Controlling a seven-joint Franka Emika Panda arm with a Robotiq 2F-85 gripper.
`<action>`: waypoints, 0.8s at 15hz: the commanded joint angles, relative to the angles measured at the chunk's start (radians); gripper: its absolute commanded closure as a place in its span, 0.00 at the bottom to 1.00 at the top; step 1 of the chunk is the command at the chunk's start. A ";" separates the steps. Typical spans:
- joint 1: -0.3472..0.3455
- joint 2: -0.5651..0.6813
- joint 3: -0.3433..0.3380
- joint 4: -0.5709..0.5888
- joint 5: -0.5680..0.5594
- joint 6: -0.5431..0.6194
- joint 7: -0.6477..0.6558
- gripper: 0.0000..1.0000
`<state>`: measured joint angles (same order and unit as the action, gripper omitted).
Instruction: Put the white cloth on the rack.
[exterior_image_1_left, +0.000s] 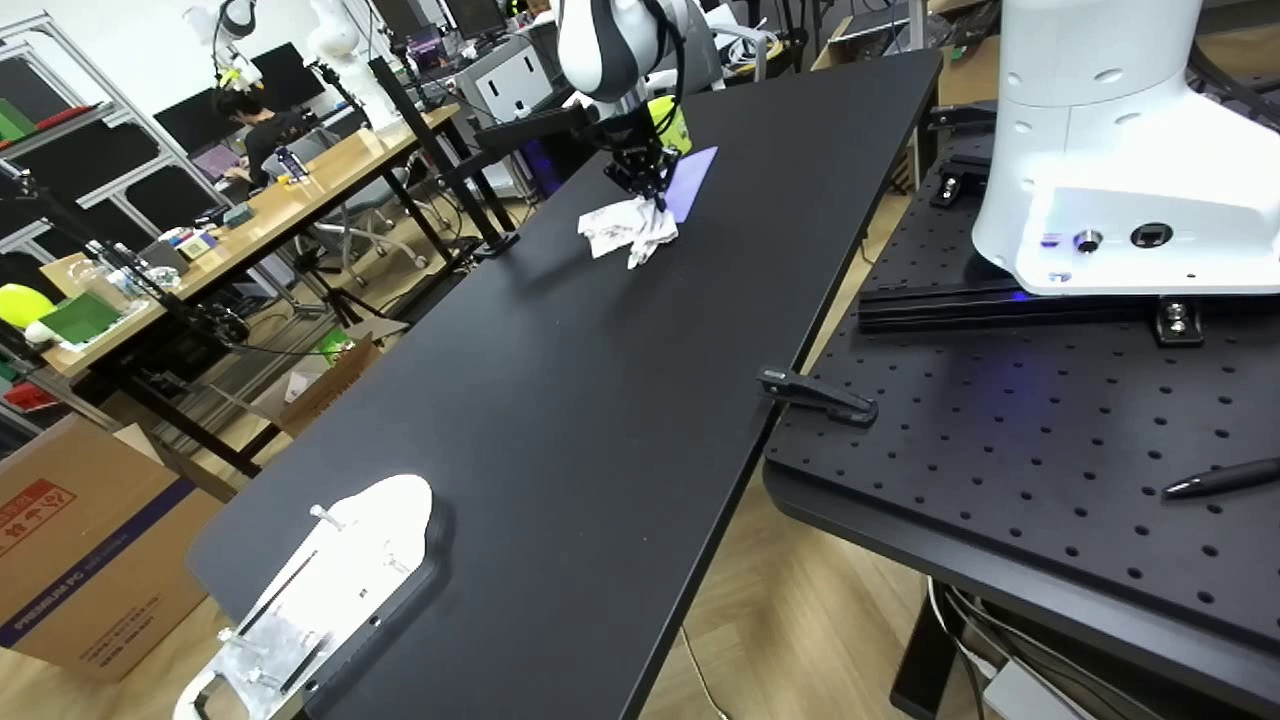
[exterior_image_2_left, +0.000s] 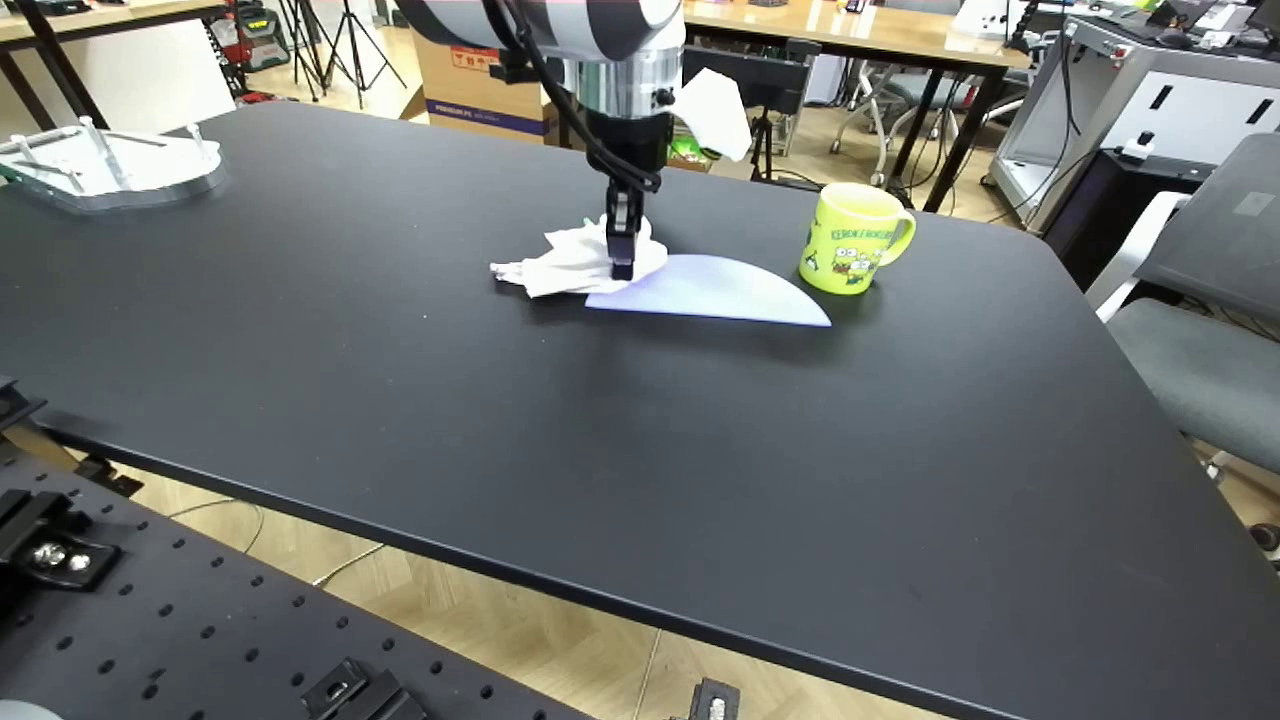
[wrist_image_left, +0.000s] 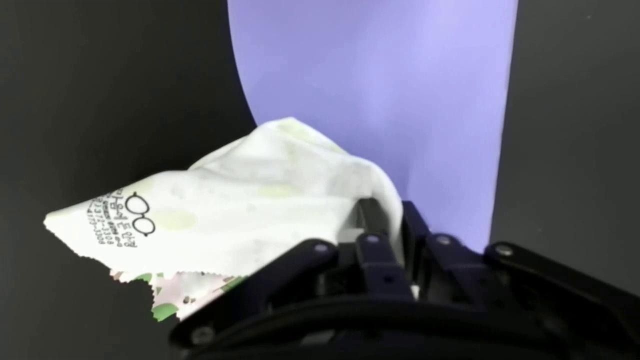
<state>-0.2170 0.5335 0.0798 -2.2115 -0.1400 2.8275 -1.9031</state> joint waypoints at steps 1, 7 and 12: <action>-0.017 -0.007 0.012 0.006 -0.002 0.003 -0.006 1.00; 0.024 -0.177 -0.041 -0.024 0.046 -0.174 0.154 0.99; 0.095 -0.376 -0.097 0.030 0.005 -0.465 0.383 0.99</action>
<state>-0.1717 0.2782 0.0143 -2.2041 -0.1026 2.5113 -1.6639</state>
